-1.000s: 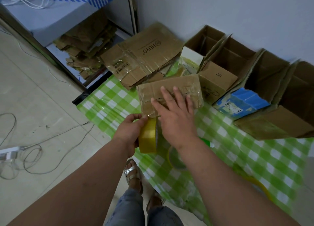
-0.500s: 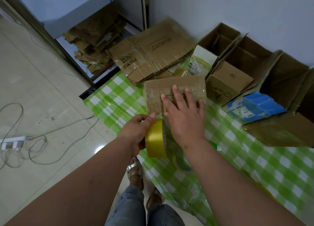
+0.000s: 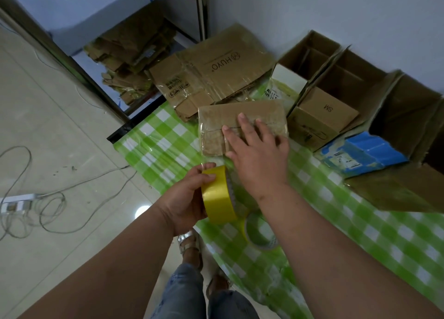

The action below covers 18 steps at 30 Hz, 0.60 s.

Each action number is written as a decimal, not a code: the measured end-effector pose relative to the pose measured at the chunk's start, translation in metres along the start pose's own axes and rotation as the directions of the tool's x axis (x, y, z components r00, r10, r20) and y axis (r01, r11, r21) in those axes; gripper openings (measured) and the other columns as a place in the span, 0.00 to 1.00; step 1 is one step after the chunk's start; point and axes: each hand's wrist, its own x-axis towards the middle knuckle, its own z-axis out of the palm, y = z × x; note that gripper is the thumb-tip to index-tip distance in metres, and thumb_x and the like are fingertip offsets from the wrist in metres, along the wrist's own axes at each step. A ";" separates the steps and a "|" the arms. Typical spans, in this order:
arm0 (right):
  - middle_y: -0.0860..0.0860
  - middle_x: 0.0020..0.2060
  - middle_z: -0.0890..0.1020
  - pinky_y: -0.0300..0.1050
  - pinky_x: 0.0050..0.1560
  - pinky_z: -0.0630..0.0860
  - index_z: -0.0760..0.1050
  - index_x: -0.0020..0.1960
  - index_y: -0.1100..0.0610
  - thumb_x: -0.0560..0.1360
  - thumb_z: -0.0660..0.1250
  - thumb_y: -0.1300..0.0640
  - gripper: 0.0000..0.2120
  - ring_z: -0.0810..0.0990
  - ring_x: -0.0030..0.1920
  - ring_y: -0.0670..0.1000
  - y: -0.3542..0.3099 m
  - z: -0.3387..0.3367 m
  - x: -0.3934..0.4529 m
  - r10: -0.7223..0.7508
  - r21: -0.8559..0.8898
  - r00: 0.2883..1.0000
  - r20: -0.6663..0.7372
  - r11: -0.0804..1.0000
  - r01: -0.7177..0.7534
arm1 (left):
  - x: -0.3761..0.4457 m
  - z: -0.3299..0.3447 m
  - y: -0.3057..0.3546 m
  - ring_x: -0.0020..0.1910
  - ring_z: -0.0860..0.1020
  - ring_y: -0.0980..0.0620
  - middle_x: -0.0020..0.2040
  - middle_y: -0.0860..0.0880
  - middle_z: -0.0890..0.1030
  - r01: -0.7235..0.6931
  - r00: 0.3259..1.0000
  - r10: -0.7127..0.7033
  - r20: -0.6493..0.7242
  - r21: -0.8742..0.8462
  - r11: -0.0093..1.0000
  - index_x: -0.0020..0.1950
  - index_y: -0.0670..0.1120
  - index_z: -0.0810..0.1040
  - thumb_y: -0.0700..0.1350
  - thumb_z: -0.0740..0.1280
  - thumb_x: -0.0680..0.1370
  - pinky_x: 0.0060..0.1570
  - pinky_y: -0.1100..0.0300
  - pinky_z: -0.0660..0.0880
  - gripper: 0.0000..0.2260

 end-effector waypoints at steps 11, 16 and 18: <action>0.48 0.79 0.57 0.62 0.68 0.56 0.63 0.75 0.43 0.79 0.62 0.44 0.25 0.57 0.76 0.57 0.004 -0.008 0.005 -0.027 0.110 0.999 -0.019 0.994 0.029 | 0.013 0.001 -0.010 0.45 0.81 0.44 0.46 0.46 0.82 -0.077 0.971 0.102 -0.217 0.121 0.990 0.55 0.50 0.80 0.46 0.69 0.78 0.50 0.49 0.76 0.06; 0.59 0.64 0.73 0.59 0.63 0.68 0.77 0.62 0.57 0.74 0.66 0.58 0.17 0.70 0.64 0.60 0.025 -0.011 -0.028 0.144 0.332 0.941 -0.307 0.942 -0.036 | 0.016 0.000 -0.009 0.37 0.84 0.48 0.40 0.48 0.84 -0.102 0.967 0.114 -0.229 0.061 0.993 0.55 0.49 0.79 0.47 0.69 0.78 0.43 0.51 0.80 0.07; 0.59 0.54 0.76 0.56 0.56 0.69 0.79 0.56 0.59 0.73 0.66 0.61 0.13 0.74 0.56 0.61 0.037 -0.005 -0.046 0.326 0.389 0.897 -0.299 0.900 -0.197 | 0.017 0.002 -0.011 0.39 0.83 0.47 0.42 0.49 0.84 -0.106 0.966 0.120 -0.228 0.072 0.992 0.57 0.52 0.79 0.48 0.69 0.78 0.46 0.49 0.80 0.08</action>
